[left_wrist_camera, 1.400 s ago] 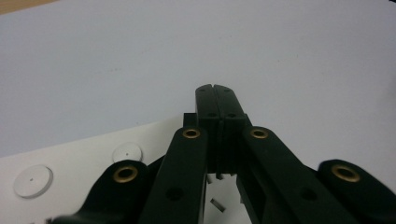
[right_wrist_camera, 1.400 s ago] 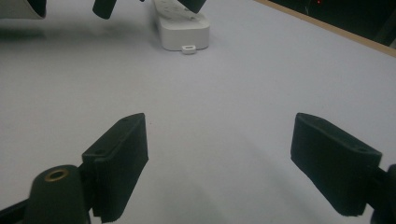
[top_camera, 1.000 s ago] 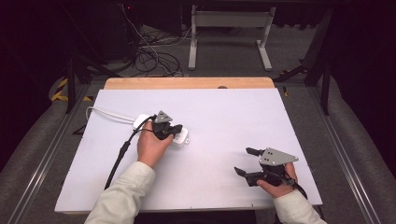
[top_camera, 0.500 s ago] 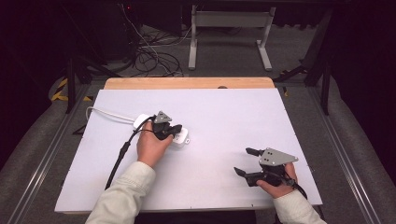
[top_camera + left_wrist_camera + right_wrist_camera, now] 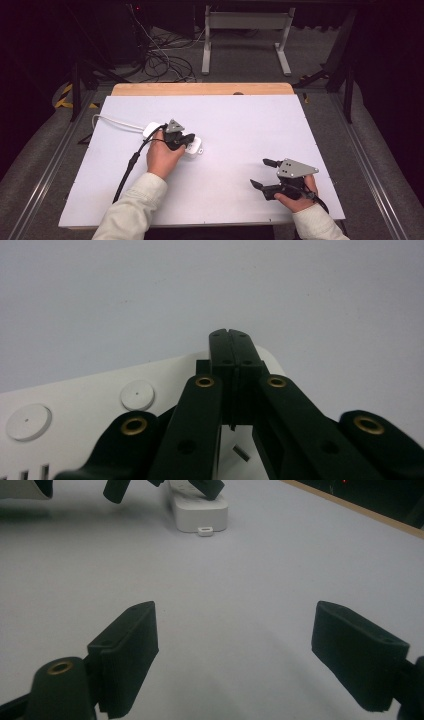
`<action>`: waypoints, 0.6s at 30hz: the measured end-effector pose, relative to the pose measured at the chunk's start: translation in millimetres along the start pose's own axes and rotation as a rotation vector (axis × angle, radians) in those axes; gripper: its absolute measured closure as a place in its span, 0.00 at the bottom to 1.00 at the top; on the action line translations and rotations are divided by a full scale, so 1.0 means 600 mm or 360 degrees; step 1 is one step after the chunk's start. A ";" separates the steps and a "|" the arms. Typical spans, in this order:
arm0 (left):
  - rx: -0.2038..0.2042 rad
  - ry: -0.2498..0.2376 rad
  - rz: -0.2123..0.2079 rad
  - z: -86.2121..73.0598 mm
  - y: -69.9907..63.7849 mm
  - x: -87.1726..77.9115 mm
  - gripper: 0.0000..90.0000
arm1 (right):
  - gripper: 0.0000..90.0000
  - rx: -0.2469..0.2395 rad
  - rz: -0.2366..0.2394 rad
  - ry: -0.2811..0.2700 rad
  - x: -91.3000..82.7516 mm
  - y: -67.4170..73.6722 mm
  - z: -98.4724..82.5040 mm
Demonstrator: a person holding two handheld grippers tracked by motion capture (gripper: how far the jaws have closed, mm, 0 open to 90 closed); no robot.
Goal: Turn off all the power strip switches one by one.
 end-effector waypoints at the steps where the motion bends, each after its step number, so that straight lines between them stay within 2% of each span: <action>1: 0.0001 -0.0005 0.0004 0.000 0.000 0.000 1.00 | 0.21 0.0007 0.0002 -0.0001 -0.001 0.001 0.000; 3: -0.0011 -0.0001 -0.0001 0.000 0.000 0.001 1.00 | 0.21 0.0001 0.0000 -0.0001 0.000 0.000 0.000; 7: 0.0030 0.0011 0.0016 0.000 -0.003 0.001 1.00 | 0.21 0.0003 -0.0001 0.0001 0.000 0.000 0.000; 8: 0.0018 0.0016 0.0018 0.001 -0.003 0.001 1.00 | 0.22 0.0003 0.0002 0.0001 0.000 0.000 0.000; 11: 0.0034 0.0059 0.0044 0.004 -0.003 0.001 1.00 | 0.21 0.0002 0.0001 -0.0001 0.000 0.000 0.000; 14: 0.0045 0.0041 0.0040 0.002 -0.004 0.001 1.00 | 0.21 0.0008 0.0001 -0.0001 -0.001 0.000 0.000; 15: 0.0027 0.0029 0.0043 0.001 -0.004 0.001 1.00 | 0.21 0.0008 -0.0001 -0.0002 -0.001 0.000 0.000; 16: 0.0002 -0.0013 -0.0016 0.004 -0.004 -0.001 1.00 | 0.21 0.0009 0.0000 -0.0003 0.000 0.000 0.000; 17: 0.0002 -0.0013 -0.0016 0.004 -0.004 -0.001 1.00 | 0.21 0.0010 0.0001 -0.0002 0.000 -0.001 0.000; 18: -0.0039 -0.0007 -0.0025 0.004 -0.002 -0.003 1.00 | 0.21 0.0007 0.0001 -0.0003 0.000 -0.001 0.000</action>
Point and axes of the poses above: each handheld gripper's, and its own axes: x roughly forward along the jaws, z roughly out of its top, y roughly to its left, the point moved 4 cm from there along x, roughly forward along the jaws, and after that the axes turned 5 degrees about -x, right-handed, at the moved point
